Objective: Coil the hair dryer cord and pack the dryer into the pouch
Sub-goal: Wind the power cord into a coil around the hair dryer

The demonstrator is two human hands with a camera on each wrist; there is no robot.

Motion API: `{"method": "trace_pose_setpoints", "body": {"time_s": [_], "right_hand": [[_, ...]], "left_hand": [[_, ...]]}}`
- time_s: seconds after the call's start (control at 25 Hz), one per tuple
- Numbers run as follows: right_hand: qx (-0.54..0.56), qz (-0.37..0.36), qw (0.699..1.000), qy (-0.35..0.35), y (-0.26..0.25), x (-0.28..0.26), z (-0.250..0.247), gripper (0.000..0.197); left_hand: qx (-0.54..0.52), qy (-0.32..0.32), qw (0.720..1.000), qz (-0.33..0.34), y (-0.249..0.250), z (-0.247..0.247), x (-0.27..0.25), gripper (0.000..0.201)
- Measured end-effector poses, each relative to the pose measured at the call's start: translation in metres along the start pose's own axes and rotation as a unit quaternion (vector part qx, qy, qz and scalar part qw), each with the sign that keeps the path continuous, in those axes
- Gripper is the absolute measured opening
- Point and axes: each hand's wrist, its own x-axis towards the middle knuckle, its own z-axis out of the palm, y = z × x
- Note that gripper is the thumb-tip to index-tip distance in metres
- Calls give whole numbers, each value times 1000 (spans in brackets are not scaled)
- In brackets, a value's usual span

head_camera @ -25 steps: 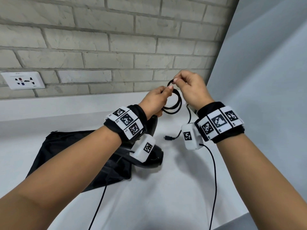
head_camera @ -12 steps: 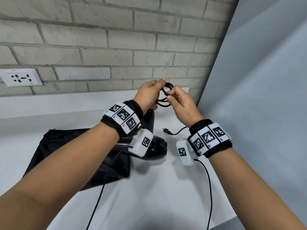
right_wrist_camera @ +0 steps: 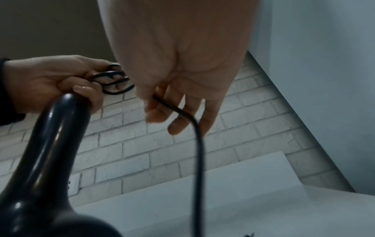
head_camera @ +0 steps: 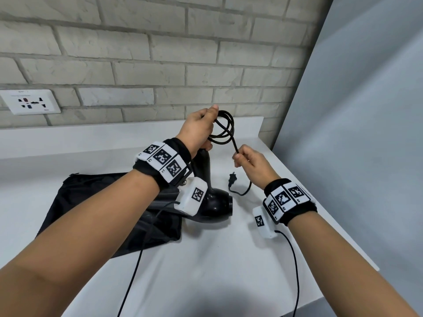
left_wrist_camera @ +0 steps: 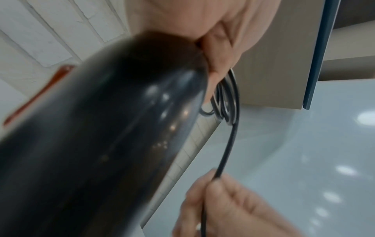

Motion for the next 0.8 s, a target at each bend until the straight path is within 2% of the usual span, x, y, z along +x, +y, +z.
{"method": "trace_pose_setpoints", "body": {"time_s": [0.12, 0.24, 0.36, 0.44, 0.52, 0.6, 0.64, 0.68, 0.8], "right_hand": [[-59, 70, 988, -125, 15, -8, 5, 11], [-131, 102, 958, -234, 38, -15, 12, 31], [-182, 86, 940, -277, 64, -13, 21, 51], [-212, 73, 935, -276, 83, -11, 27, 55], [-218, 71, 939, -255, 97, -9, 32, 47], [-198, 103, 946, -234, 101, -8, 32, 31], [-202, 131, 942, -235, 99, -8, 32, 29], [-209, 151, 938, -231, 98, -8, 31, 31], [-217, 179, 946, -160, 106, -12, 27, 36]], "left_hand": [[-35, -8, 999, -5, 5, -5, -2, 33], [-50, -21, 999, -7, 10, -10, -4, 35], [-53, -25, 998, -10, 13, -13, -6, 35], [-58, -27, 998, -14, 15, -16, -7, 35], [-66, -27, 997, -18, 16, -18, -8, 35], [-72, -19, 997, -17, 19, -22, -9, 33], [-75, -14, 997, -16, 20, -24, -9, 33], [-78, -10, 997, -16, 21, -26, -9, 33], [-85, 0, 996, -14, 23, -31, -8, 36]]}}
